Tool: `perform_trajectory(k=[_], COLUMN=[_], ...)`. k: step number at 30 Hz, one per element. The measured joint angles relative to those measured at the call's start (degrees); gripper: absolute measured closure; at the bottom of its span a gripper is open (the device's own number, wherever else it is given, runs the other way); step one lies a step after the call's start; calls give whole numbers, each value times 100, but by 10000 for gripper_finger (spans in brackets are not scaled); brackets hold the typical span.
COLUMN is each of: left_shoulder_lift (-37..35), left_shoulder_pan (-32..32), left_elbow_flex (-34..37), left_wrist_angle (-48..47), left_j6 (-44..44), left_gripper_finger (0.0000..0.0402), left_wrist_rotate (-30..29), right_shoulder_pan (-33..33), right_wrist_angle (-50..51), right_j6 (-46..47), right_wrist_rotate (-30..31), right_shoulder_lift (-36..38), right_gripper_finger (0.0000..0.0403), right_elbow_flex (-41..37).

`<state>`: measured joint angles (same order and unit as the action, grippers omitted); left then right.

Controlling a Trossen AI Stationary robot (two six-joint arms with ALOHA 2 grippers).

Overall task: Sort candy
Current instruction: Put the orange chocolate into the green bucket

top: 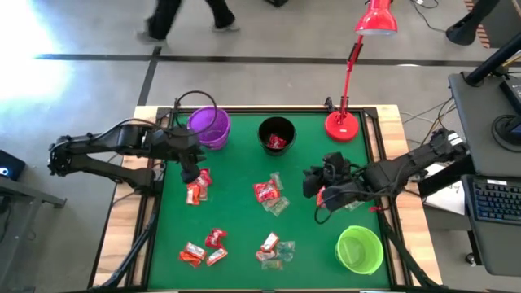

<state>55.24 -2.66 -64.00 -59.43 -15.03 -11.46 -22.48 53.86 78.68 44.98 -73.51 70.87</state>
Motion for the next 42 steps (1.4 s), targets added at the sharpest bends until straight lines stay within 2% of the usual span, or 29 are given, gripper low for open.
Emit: perform_trajectory(k=[7,11,17,28,32,42], left_shoulder_lift=[-243,-315,-332,-327,-327,-325], left_shoulder_pan=[0,0,0,0,0,0], left_elbow_flex=[195,270,270,270,270,268], left_wrist_angle=[2,-3,1,4,6,8], left_j6=[46,48,126,232,232,230], left_gripper_finger=[325,325,325,325,325,325], left_wrist_rotate=[0,2,1,1,2,2], right_shoulder_pan=[305,453,707,829,869,877], right_wrist_angle=[2639,3405,3423,3414,3192,1827], right_j6=[668,945,1188,1367,1442,1450], right_wrist_rotate=[-493,-761,-1936,-2119,-2431,-2970], right_shoulder_lift=[-960,-1432,-1611,-1585,-1585,-1585], right_gripper_finger=[250,250,250,250,250,250], right_elbow_flex=[1281,1667,1691,1475,1064,-164])
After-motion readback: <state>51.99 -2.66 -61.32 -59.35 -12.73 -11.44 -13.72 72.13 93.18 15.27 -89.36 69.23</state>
